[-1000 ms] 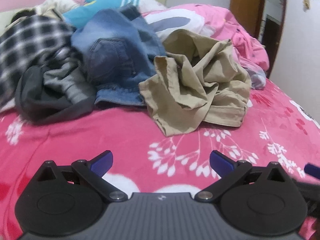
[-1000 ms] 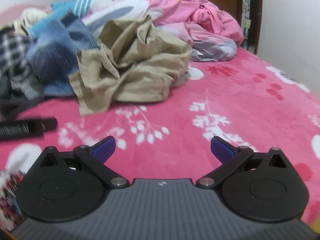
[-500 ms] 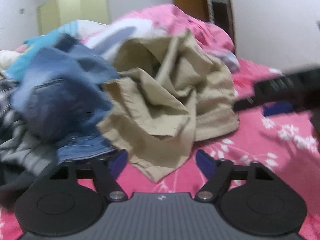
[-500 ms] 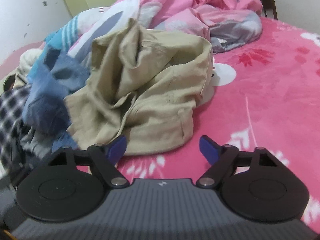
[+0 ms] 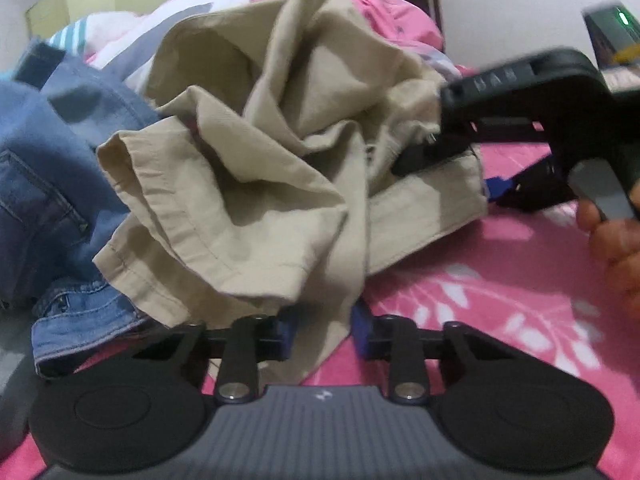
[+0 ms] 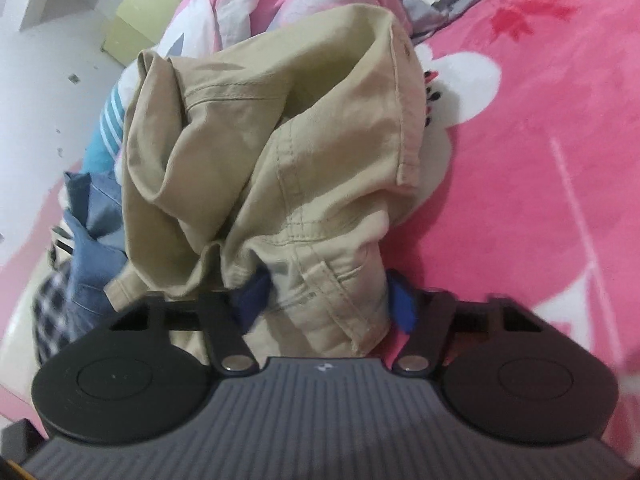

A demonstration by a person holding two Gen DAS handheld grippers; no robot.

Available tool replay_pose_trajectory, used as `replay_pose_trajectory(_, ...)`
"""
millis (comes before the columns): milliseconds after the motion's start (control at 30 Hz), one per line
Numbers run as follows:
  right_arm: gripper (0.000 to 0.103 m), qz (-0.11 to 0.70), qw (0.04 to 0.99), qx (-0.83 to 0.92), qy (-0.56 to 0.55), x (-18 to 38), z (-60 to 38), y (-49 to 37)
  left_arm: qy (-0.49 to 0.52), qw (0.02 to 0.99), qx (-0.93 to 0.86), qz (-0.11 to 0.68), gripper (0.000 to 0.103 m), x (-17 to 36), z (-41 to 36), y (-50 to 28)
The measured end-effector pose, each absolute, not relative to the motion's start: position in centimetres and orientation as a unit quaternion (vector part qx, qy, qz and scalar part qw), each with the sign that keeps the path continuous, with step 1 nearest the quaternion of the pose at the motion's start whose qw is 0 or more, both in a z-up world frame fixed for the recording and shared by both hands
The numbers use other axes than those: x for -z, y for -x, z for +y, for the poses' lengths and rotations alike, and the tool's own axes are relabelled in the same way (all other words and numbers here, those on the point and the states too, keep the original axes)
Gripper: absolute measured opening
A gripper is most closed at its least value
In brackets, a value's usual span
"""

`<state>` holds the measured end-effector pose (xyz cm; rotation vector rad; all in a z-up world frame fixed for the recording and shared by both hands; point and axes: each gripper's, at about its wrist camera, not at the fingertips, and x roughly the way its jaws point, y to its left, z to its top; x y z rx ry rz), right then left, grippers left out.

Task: Fold clothes
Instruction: 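Reach both grippers to the khaki trousers and grasp the waistband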

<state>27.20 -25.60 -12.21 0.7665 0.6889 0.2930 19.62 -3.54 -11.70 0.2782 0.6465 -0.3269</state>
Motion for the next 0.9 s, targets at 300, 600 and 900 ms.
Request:
replay_pose_trajectory(300, 0.022, 0.284, 0.817, -0.202, -0.46, 11.2, -25.9, -24.9, -0.077, 0.949, 0.158, 0.261, 0.003, 8.6, -0.4, -17.1)
replay_pose_trajectory(600, 0.01, 0.216, 0.832, -0.255, -0.442, 5.1, -25.0, -19.5, -0.024, 0.959, 0.179, 0.218, 0.001, 2.9, 2.3, -13.0)
replay_pose_trajectory(900, 0.007, 0.213, 0.83, -0.264, -0.443, 3.8, -23.7, -12.4, -0.033, 0.954, 0.232, 0.189, 0.0, 0.4, 3.2, -6.6)
